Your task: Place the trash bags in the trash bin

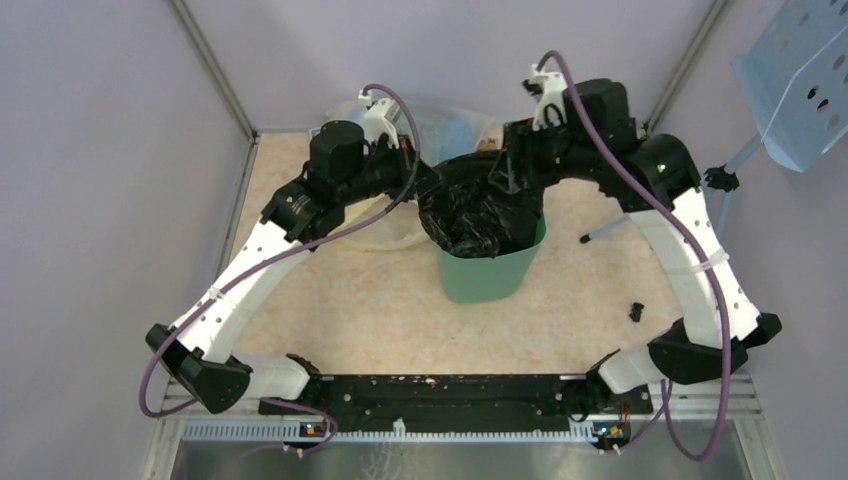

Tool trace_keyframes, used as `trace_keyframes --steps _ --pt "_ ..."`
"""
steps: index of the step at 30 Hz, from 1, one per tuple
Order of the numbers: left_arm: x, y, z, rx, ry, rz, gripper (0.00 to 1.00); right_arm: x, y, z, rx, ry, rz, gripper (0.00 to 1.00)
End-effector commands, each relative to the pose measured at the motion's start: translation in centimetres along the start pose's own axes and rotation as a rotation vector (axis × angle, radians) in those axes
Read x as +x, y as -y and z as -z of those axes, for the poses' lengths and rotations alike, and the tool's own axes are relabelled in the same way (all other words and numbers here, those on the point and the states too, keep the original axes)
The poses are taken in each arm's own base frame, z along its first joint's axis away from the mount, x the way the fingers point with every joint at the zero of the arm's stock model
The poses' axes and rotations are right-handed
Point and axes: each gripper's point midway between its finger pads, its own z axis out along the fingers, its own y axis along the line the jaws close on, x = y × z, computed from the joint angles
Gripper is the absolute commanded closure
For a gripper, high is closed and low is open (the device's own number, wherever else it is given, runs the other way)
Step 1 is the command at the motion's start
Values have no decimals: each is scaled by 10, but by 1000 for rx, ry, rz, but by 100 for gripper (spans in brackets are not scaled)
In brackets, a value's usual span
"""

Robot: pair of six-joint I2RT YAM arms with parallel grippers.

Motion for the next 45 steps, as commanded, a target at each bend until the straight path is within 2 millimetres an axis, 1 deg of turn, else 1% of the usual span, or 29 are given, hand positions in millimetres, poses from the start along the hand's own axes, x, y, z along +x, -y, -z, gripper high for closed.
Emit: trace_keyframes --steps 1,5,8,9,10,14,18,21,23,26,29,30,31,35,37,38,40,41,45 --pt "-20 36 16 158 82 14 100 16 -50 11 -113 -8 14 39" --pt "-17 41 19 188 79 38 100 17 -64 3 -134 14 -70 39" --pt "-15 45 20 213 74 54 100 14 -74 3 -142 62 -173 31" --pt "-15 47 21 223 72 59 100 12 -76 4 -130 87 -194 22" --pt "-14 49 21 236 71 65 100 12 -76 4 -111 104 -221 18" --pt "-9 54 20 282 56 85 100 12 -65 6 12 146 -318 16" --pt "-7 56 19 299 48 97 100 15 -61 10 76 170 -387 15" --pt "-7 58 19 311 49 103 100 18 -46 11 205 190 -458 14" --pt "-8 60 20 320 51 107 100 21 -40 7 256 184 -478 15" --pt "-10 64 22 335 53 112 100 23 -40 2 269 181 -504 18" --pt "-10 67 25 351 51 113 100 20 -47 -3 236 189 -514 24" --pt "-10 68 25 353 51 113 100 20 -49 -4 222 187 -513 27" --pt "-11 68 26 352 56 110 100 20 -51 -4 208 183 -511 33" --pt "-13 63 27 323 70 99 100 23 -51 4 183 182 -489 68" --pt "-13 60 27 307 71 95 100 27 -49 9 171 178 -468 92" --pt "-13 59 27 301 73 90 100 30 -46 13 170 178 -460 100" --pt "-14 55 27 280 80 86 100 38 -42 20 163 168 -438 100" --pt "-14 54 27 272 81 82 100 45 -38 21 167 156 -426 100" --pt "-15 49 31 245 88 68 100 61 -24 42 173 157 -416 100"
